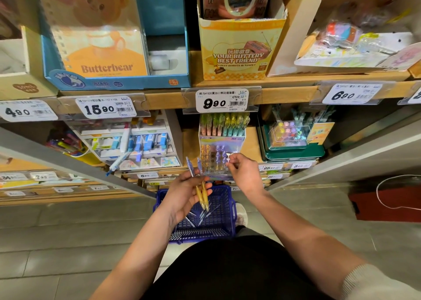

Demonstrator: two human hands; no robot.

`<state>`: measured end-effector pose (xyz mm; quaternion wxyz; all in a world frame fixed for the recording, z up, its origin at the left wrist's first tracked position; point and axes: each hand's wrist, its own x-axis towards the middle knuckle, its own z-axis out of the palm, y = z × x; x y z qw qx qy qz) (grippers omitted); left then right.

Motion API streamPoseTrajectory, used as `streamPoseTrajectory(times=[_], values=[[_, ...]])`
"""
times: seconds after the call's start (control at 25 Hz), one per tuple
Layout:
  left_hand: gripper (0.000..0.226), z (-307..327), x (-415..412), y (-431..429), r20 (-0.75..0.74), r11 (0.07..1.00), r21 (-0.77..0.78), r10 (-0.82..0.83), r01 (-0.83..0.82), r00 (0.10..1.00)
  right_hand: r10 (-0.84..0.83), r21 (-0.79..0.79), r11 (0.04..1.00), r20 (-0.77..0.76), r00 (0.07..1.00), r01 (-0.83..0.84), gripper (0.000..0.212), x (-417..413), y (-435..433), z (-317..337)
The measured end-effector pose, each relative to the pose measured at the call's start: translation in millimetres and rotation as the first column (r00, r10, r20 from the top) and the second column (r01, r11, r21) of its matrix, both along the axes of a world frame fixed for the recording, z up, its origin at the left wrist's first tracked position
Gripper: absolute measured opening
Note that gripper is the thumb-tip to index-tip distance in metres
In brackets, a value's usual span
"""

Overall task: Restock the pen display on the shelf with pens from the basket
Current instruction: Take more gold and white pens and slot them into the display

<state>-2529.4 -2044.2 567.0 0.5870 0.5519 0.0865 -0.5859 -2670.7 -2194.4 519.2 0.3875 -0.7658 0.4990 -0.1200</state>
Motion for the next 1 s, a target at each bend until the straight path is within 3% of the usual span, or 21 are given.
streamPoseTrajectory(times=[0.16, 0.36, 0.48, 0.56, 0.64, 0.72, 0.84, 1.0], values=[[0.021, -1.4, -4.4, -0.5, 0.043, 0.998, -0.021, -0.05, 0.051, 0.998, -0.075, 0.011, 0.997, 0.158, 0.985, 0.074, 0.006, -5.8, 9.1, 23.6], [0.024, 0.9, -13.2, -6.2, 0.047, 0.994, -0.025, -0.103, 0.105, 0.994, 0.036, 0.396, 0.913, 0.167, 0.985, -0.1, 0.019, 1.2, 24.0, 48.8], [0.021, 1.6, -15.7, -8.3, 0.086, 0.991, -0.007, -0.133, 0.134, 0.987, -0.081, 0.515, 0.855, 0.243, 0.967, -0.058, 0.019, 1.7, 25.7, 53.9], [0.019, 1.5, -14.0, -8.5, 0.133, 0.989, 0.027, -0.145, 0.143, 0.98, -0.236, 0.579, 0.816, 0.349, 0.907, -0.011, 0.01, -3.5, 19.7, 55.6], [0.018, 0.6, -11.6, -7.0, 0.148, 0.99, 0.075, -0.134, 0.123, 0.98, -0.319, 0.505, 0.857, 0.374, 0.871, 0.097, 0.007, -10.7, 10.8, 54.0], [0.016, 0.2, -9.9, -4.6, 0.127, 0.99, 0.097, -0.114, 0.102, 0.985, -0.298, 0.317, 0.929, 0.328, 0.896, 0.193, 0.008, -15.4, 5.8, 48.5], [0.018, 0.7, -9.7, -0.9, 0.084, 0.993, 0.087, -0.082, 0.074, 0.993, -0.174, 0.082, 0.984, 0.27, 0.947, 0.157, 0.009, -15.1, 10.6, 40.4], [0.015, 2.2, -8.3, 1.8, 0.101, 0.996, 0.076, -0.052, 0.045, 0.993, -0.075, -0.022, 0.996, 0.199, 0.977, 0.081, 0.016, -10.2, 15.9, 28.5]])
